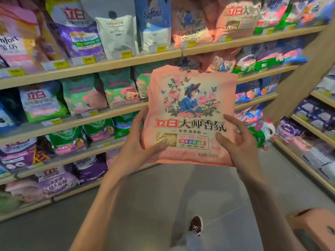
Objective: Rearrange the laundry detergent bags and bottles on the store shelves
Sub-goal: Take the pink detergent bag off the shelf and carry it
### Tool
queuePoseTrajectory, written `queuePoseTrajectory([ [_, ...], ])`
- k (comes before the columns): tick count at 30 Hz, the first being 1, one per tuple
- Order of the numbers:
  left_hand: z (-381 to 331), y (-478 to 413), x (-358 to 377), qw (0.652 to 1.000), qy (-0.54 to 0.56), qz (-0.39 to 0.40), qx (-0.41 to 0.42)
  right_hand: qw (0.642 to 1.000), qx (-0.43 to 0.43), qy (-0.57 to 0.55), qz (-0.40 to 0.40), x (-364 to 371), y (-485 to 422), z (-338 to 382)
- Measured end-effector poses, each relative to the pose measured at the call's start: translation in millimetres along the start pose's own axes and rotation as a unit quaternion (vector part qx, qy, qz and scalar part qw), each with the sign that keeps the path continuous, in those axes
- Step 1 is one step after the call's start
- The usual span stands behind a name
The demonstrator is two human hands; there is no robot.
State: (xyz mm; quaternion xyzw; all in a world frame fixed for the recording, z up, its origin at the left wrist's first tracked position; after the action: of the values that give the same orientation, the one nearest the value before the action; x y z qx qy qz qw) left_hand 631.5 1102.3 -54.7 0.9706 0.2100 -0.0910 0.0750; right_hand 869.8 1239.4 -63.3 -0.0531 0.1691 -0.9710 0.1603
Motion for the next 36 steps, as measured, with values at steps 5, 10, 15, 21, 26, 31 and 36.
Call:
queuePoseTrajectory([
  [5, -7.8, -75.9, 30.6, 0.998, -0.03, -0.033, 0.042, 0.997, -0.025, 0.04, 0.065, -27.4, -79.8, -18.7],
  [10, -17.8, -149.8, 66.3, 0.994, -0.018, -0.088, 0.059, 0.98, -0.03, 0.078, 0.183, -54.7, -170.3, -37.2],
  [15, -32.8, -207.8, 80.6, 0.994, 0.013, -0.104, 0.04, 0.959, -0.011, 0.112, 0.262, -60.9, -233.1, -55.3],
  [21, -52.9, -266.0, 87.7, 0.993, -0.016, -0.109, 0.045, 0.95, -0.033, 0.101, 0.294, -64.3, -302.1, -76.2],
  [26, -66.9, -313.1, 93.0, 0.992, -0.027, -0.115, 0.044, 0.945, -0.077, 0.08, 0.306, -67.0, -370.6, -93.4],
  [31, -91.2, -365.4, 105.5, 0.988, -0.004, -0.145, 0.053, 0.933, -0.119, 0.067, 0.332, -68.7, -450.3, -110.3],
  [36, -114.5, -422.4, 115.9, 0.976, 0.045, -0.204, 0.064, 0.912, -0.181, 0.098, 0.356, -62.0, -534.3, -117.9],
])
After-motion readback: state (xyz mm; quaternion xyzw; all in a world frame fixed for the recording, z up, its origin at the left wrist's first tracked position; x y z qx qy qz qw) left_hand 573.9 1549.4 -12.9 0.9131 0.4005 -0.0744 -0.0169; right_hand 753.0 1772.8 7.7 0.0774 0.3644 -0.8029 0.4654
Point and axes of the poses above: each hand's wrist, its own y-axis away from the middle knuckle, its own x-axis out of the palm, z = x × y, the point moved 3 cm from there along -y, towards the middle knuckle, and after that the axes turned 13 degrees about -x, right-handed, at the moved point
